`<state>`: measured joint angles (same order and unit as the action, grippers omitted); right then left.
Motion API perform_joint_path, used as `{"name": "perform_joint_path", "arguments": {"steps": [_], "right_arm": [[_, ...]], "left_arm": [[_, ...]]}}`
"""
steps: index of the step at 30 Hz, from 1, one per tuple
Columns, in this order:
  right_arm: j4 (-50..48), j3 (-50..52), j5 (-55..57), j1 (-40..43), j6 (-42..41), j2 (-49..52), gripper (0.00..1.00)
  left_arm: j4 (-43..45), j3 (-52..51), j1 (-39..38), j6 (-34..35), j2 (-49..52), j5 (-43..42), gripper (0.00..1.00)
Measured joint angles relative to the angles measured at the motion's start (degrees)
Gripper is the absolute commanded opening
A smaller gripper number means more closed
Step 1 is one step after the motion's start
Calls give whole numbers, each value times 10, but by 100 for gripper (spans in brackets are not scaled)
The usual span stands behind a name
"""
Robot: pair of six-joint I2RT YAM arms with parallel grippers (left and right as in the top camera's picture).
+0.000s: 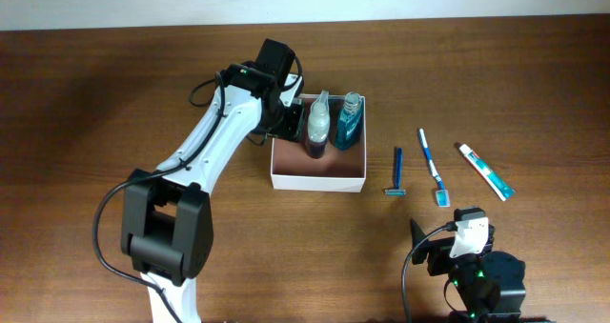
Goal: Pack container
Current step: 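Drop the soap bar into the box and raise the left arm, then reach the right gripper down and grasp the blue razor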
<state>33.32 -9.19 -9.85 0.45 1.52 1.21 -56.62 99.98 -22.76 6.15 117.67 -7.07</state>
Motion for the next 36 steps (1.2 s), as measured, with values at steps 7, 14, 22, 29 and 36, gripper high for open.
{"name": "perform_joint_path", "arguments": {"steps": [7, 14, 22, 29, 36], "right_arm": [[0, 0, 0, 0, -1, 0, 99], [0, 0, 0, 0, 0, 0, 99], [0, 0, 0, 0, 0, 0, 99], [0, 0, 0, 0, 0, 0, 99], [-27, 0, -40, 0, -24, 0, 99]], "left_arm": [[-17, 9, 0, 11, 0, -1, 76], [-146, 127, 22, 15, 0, -5, 79], [-330, 325, 108, 19, -3, -1, 99], [-396, 423, 233, 19, -56, 15, 99], [-399, 437, 326, 19, -138, 22, 99]]}}
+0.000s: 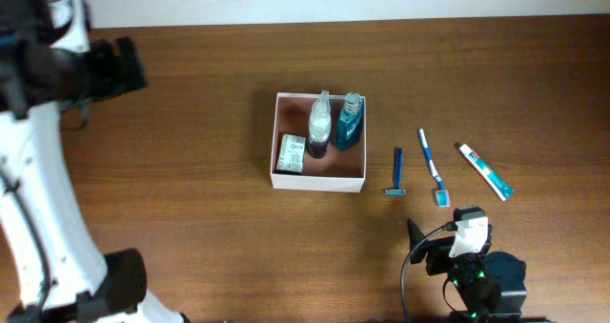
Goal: Pack container
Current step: 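Reach the right gripper down and grasp the blue razor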
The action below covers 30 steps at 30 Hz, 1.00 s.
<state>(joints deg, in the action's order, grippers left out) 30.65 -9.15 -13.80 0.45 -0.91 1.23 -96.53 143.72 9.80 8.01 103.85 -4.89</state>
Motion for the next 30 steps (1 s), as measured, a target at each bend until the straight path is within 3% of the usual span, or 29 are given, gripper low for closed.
{"name": "perform_joint_path", "arguments": {"steps": [4, 10, 16, 17, 20, 24, 26, 30], "right_arm": [[-89, -2, -93, 0, -63, 0, 99], [-50, -99, -136, 0, -124, 48, 99], [193, -380, -83, 0, -88, 266, 99], [265, -458, -55, 0, -78, 342, 99], [359, -589, -33, 0, -68, 484, 99], [390, -686, -43, 0, -63, 629, 99], [376, -704, -46, 0, -62, 697, 81], [354, -707, -42, 0, -66, 808, 77]], "left_arm": [[-1, 2, 16, 0, -9, 0, 99], [-1, 2, 16, 0, -7, 0, 99], [-1, 2, 16, 0, -7, 0, 99], [-1, 2, 16, 0, -7, 0, 99], [-2, 2, 16, 0, -7, 0, 99], [-2, 2, 16, 0, -7, 0, 99], [-2, 2, 16, 0, -7, 0, 99], [-1, 2, 16, 0, -6, 0, 100]]}}
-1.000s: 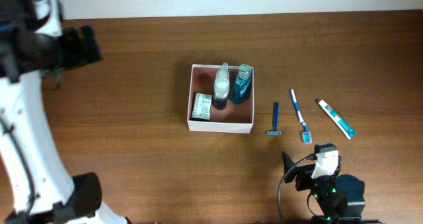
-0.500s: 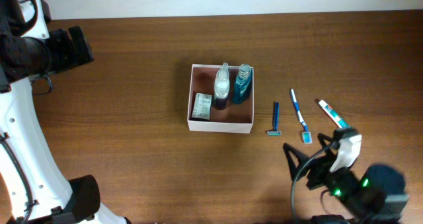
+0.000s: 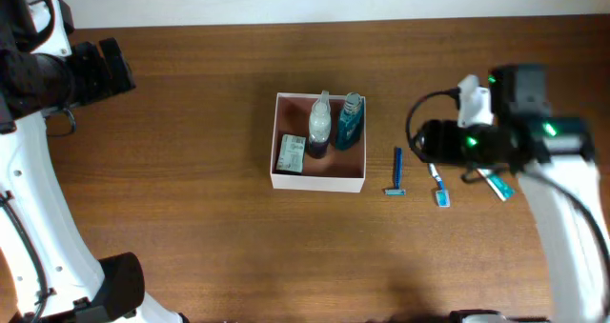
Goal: Pack container
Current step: 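Reach the right gripper down and grasp the blue razor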
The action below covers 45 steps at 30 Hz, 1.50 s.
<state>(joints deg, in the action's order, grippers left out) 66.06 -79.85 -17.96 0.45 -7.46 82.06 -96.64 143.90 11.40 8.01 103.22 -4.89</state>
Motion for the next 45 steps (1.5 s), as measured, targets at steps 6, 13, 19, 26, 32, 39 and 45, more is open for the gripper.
{"name": "perform_joint_path", "arguments": {"steps": [6, 13, 19, 26, 32, 39, 45], "right_arm": [[-27, -1, 25, 0, -18, 162, 72], [-81, -1, 47, -21, -24, 303, 65], [-99, -2, 92, -80, -58, 353, 56], [-122, -2, 103, -90, -118, 356, 36], [-121, -3, 109, -87, -133, 359, 9], [-110, -4, 115, -87, -136, 359, 4], [-23, -10, 132, -89, -135, 339, 4]], "left_arm": [[0, 0, 0, 0, 0, 0, 99], [0, 0, 0, 0, 0, 0, 99], [0, 0, 0, 0, 0, 0, 99], [0, 0, 0, 0, 0, 0, 99], [0, 0, 0, 0, 0, 0, 99], [0, 0, 0, 0, 0, 0, 99], [0, 0, 0, 0, 0, 0, 99]]}}
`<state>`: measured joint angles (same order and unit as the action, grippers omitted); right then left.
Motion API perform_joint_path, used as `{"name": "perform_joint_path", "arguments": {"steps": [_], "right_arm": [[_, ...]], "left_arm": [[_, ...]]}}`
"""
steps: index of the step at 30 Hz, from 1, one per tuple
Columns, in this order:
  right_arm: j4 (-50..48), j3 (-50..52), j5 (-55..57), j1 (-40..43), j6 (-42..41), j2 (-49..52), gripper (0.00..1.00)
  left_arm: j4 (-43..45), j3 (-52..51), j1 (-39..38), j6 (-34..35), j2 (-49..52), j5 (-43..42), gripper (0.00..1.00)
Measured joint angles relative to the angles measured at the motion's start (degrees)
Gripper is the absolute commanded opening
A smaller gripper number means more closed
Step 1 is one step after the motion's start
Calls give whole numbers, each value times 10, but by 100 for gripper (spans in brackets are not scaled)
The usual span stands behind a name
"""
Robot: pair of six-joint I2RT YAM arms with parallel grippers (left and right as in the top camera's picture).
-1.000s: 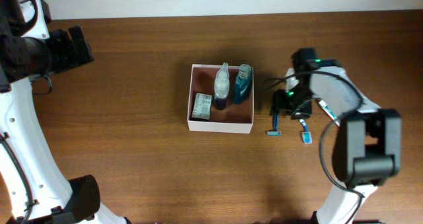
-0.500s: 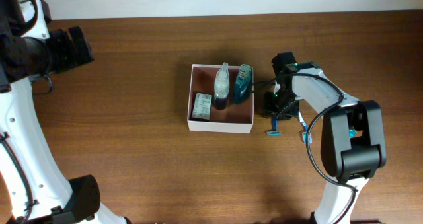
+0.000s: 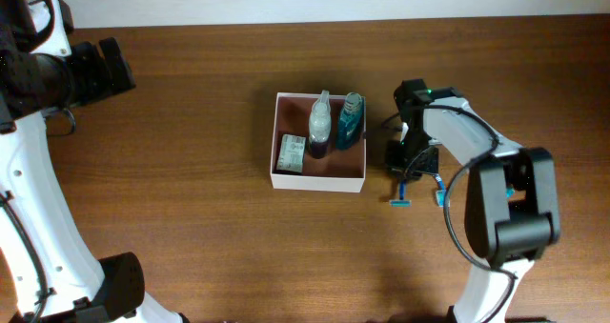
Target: Pack container
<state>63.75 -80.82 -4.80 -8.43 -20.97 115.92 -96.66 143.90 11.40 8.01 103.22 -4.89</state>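
A white box (image 3: 319, 181) stands mid-table holding a clear bottle (image 3: 318, 123), a blue bottle (image 3: 350, 120) and a small packet (image 3: 291, 155). Just right of it lies a blue razor (image 3: 401, 195), head toward the front. My right gripper (image 3: 406, 167) is down on the razor's handle, and the wrist hides its fingers. A blue-and-white toothbrush (image 3: 440, 193) pokes out beside the razor, mostly covered by the right arm. The toothpaste tube is hidden. My left gripper (image 3: 112, 68) is far off at the table's left, its fingers unclear.
The right arm's links (image 3: 472, 137) span the area right of the box, down to its base at the front right (image 3: 510, 218). The left arm's white column (image 3: 38, 218) runs along the left edge. Bare brown table (image 3: 191, 218) lies between them.
The right arm has come down from above the toothbrush and toothpaste; its gripper is now on the razor handle. The razor's head sits slightly nearer the front and tilted. The left arm has not moved.
At first my left gripper was at the box's left side while the right arm sat folded at the front. Then a packet lay in the box and the left arm was away at far left. After that the right arm was over the loose items, and now it is at the razor.
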Motion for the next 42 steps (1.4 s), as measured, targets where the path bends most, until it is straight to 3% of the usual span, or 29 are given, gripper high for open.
{"name": "perform_joint_path", "arguments": {"steps": [7, 12, 16, 19, 23, 24, 25, 29, 32, 37, 42], "right_arm": [[31, -50, 5, -101, 9, -224, 4], [-28, -56, 5, -212, 67, -265, 4], [-76, -55, 5, -269, 243, -221, 4], [-106, -54, 5, -268, 431, -189, 4], [-145, -54, 6, -253, 584, -153, 4], [-153, -54, 7, -250, 602, -146, 28], [-159, -54, 7, -246, 620, -134, 41], [-155, -54, 9, -243, 644, -117, 43], [-138, -57, 9, -243, 615, -121, 44], [-48, -109, 9, -223, 493, -179, 56], [-7, -136, 9, -117, 370, -261, 59]], "left_arm": [[0, 0, 0, 0, 0, 0, 99], [0, 0, 0, 0, 0, 0, 99], [0, 0, 0, 0, 0, 0, 99], [0, 0, 0, 0, 0, 0, 99], [0, 0, 0, 0, 0, 0, 99], [0, 0, 0, 0, 0, 0, 99], [0, 0, 0, 0, 0, 0, 99], [0, 0, 0, 0, 0, 0, 99], [0, 0, 0, 0, 0, 0, 99], [0, 0, 0, 0, 0, 0, 99], [0, 0, 0, 0, 0, 0, 99]]}}
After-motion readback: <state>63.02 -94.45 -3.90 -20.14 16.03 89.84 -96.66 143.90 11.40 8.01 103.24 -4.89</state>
